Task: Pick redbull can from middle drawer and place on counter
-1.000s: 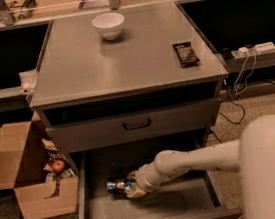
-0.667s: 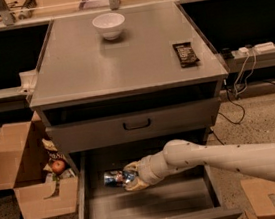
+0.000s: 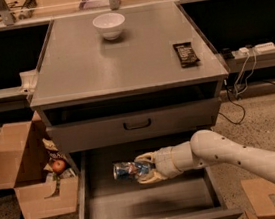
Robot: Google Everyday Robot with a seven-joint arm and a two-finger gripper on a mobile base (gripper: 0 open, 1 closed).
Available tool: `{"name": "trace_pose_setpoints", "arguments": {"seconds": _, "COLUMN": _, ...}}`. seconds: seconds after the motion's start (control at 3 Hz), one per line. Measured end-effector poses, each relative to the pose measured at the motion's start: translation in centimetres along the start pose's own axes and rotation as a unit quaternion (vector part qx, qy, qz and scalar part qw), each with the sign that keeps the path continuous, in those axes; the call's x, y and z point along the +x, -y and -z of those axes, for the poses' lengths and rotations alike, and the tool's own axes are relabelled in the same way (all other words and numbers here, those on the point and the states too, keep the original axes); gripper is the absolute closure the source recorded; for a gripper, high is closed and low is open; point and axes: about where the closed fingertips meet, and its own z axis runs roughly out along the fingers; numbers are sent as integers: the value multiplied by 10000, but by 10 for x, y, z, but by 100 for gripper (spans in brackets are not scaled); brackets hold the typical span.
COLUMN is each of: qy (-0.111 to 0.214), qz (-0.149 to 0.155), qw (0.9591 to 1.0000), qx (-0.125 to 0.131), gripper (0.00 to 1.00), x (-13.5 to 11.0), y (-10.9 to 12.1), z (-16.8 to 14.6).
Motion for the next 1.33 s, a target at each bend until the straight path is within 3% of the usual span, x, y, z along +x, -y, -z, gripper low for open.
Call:
{"name": "trace_pose_setpoints", "arguments": {"seconds": 0.33, "qy": 62, "qz": 83, "qw": 9999, "qx": -37, "gripper": 100, "x": -10, "y": 3, "z": -1}}
{"name": "trace_pose_setpoints", "arguments": {"seconds": 0.67, "qy": 269, "qz": 581, "qw": 9979, "qx": -80, "gripper": 100, "x": -99, "y": 32, "z": 38}}
{"name": "trace_pose_setpoints", "arguments": {"seconds": 1.0, "qy": 170, "qz": 1066, "qw": 9941, "qx": -53, "gripper": 100, "x": -173, "y": 56, "z": 72}}
{"name": "trace_pose_setpoints", "arguments": {"seconds": 1.33, "qy": -101, "qz": 1590, "qw": 9872, "qx": 31, "gripper": 100, "x": -241, "y": 69, "z": 100}}
